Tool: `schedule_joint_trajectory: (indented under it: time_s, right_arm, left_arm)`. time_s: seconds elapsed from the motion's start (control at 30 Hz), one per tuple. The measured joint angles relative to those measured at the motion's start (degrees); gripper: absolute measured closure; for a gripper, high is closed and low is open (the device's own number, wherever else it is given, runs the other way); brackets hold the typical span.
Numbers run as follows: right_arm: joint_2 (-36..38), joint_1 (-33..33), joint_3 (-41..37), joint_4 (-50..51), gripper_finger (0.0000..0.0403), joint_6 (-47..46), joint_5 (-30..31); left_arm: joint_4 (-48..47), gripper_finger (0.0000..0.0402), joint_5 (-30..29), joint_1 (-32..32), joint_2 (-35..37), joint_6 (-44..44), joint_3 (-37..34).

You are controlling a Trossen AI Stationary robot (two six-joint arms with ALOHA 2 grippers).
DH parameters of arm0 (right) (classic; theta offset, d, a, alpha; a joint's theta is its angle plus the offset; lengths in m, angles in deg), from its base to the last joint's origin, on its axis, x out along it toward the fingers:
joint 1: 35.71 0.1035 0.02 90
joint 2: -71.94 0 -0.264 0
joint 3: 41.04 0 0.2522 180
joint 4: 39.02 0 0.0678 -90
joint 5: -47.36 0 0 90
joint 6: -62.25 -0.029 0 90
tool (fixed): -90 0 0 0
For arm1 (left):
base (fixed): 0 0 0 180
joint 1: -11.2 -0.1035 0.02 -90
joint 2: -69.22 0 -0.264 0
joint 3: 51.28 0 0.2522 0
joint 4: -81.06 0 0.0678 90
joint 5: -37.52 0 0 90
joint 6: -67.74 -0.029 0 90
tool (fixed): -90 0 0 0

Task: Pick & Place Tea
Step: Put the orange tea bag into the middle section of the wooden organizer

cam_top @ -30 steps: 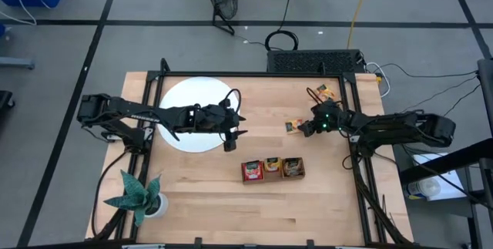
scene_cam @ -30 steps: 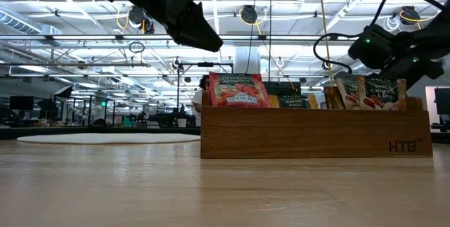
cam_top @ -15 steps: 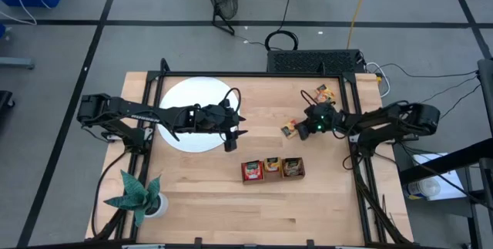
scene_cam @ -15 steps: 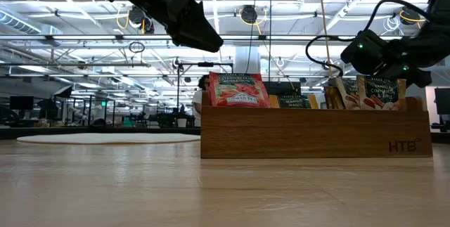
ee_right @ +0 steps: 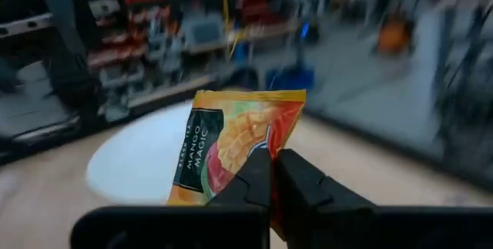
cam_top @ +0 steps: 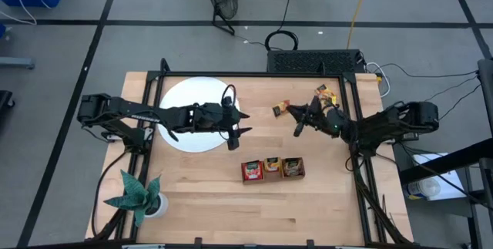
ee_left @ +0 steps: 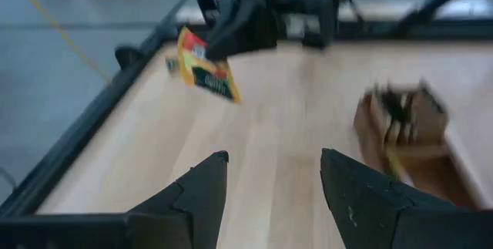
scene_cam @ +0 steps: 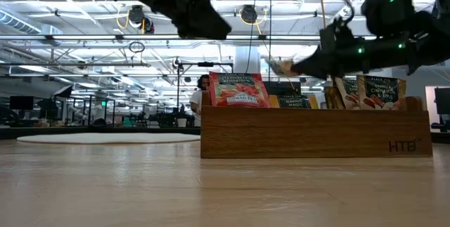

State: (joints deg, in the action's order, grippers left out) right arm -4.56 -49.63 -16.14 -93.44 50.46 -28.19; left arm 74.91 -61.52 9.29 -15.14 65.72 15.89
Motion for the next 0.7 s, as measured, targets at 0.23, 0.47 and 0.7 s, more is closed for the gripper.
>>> schedule_joint_trajectory:
  time_s: [0.23, 0.47, 0.7]
  right_arm:
    - [-0.01, 8.89, 0.59, -6.62, 0.0402, 12.33, 10.71]
    - [-0.05, 11.98, 2.51, -9.86, 0.0402, 18.42, 11.14]
    - [-0.03, 14.12, 2.58, -13.74, 0.0402, 20.22, 10.58]
  left_arm:
    - [12.96, 0.0190, 0.02, 0.02, -1.68, 7.12, 0.02]
    - [31.51, 0.0190, 0.59, 0.02, -10.70, 11.67, 0.00]
    - [39.05, 0.0190, -2.72, -0.04, -16.03, 17.51, 0.03]
